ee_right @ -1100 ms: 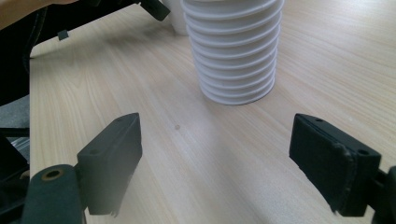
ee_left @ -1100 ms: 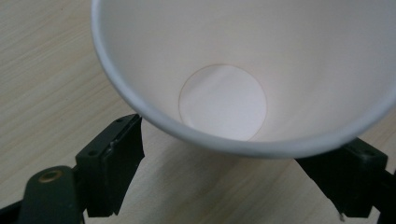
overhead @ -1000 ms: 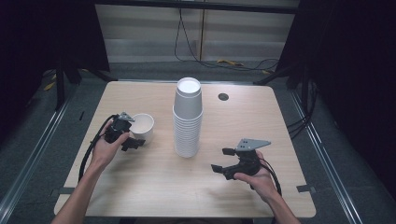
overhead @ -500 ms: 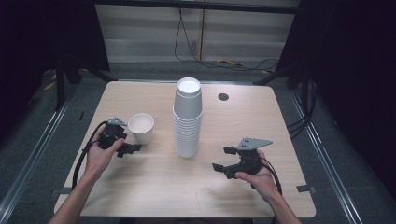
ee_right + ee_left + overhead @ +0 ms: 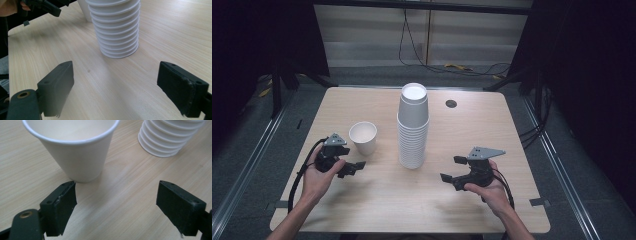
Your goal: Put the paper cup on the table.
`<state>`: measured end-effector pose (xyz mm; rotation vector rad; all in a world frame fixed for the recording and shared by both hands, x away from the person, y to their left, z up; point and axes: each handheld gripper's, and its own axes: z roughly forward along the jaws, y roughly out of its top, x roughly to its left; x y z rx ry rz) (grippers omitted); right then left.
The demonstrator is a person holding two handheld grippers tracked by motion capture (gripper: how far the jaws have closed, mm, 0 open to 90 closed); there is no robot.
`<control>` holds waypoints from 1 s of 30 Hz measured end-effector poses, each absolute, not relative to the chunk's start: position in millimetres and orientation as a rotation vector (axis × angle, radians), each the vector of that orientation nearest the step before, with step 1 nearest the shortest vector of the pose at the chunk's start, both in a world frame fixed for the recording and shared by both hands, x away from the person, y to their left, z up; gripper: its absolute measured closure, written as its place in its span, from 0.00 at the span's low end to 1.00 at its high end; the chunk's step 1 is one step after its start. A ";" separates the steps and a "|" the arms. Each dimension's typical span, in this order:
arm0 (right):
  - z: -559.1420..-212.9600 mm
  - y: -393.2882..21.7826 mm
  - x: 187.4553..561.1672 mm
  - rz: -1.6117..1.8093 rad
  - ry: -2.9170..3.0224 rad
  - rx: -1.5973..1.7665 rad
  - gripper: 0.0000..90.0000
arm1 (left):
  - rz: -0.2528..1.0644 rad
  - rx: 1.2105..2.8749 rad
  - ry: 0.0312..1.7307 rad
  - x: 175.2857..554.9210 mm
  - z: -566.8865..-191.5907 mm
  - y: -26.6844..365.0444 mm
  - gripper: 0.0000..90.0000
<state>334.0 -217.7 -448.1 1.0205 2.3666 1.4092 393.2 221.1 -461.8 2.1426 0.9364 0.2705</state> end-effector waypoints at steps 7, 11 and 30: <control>-450.2 -218.3 332.5 1.388 2.363 1.032 0.16 | 0.262 2.116 0.876 379.3 -468.9 211.9 0.18; -450.2 -220.2 331.0 1.385 2.349 1.041 0.17 | 0.218 2.070 0.858 370.5 -469.2 206.2 0.18; -461.0 -220.6 312.7 1.400 2.303 1.071 0.20 | 0.202 1.960 0.769 336.4 -483.3 177.7 0.18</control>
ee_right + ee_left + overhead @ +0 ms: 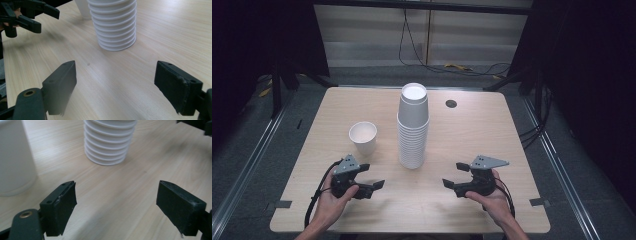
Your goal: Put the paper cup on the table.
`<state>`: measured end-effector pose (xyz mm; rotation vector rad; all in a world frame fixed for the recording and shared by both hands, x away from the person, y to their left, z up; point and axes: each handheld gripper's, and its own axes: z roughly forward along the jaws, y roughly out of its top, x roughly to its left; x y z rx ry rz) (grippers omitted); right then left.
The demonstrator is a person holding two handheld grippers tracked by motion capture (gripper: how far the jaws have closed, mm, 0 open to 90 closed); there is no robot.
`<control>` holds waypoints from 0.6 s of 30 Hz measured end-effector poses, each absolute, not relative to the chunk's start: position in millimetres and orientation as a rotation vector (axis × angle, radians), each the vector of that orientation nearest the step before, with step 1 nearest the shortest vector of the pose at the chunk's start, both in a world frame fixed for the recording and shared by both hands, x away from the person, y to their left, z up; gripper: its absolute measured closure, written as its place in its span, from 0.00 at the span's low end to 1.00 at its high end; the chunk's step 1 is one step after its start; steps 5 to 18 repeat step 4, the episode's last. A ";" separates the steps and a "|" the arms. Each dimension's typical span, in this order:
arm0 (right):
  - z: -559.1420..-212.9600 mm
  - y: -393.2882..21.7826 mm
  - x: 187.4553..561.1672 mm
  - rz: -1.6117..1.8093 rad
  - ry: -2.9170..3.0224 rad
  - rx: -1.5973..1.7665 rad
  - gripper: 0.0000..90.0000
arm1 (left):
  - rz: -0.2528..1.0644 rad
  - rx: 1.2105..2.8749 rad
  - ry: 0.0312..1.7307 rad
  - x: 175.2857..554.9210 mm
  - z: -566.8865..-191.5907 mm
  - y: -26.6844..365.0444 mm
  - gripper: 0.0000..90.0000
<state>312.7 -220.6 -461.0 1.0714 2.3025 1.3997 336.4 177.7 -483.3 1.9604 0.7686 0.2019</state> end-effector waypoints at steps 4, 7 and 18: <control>-464.0 -218.6 312.4 1.370 2.307 1.060 0.20 | 0.157 1.952 0.792 337.4 -491.3 175.4 0.18; -464.0 -218.6 312.4 1.370 2.307 1.060 0.20 | 0.157 1.952 0.792 337.4 -491.3 175.4 0.18; -464.0 -218.6 312.4 1.370 2.307 1.060 0.20 | 0.157 1.952 0.792 337.4 -491.3 175.4 0.18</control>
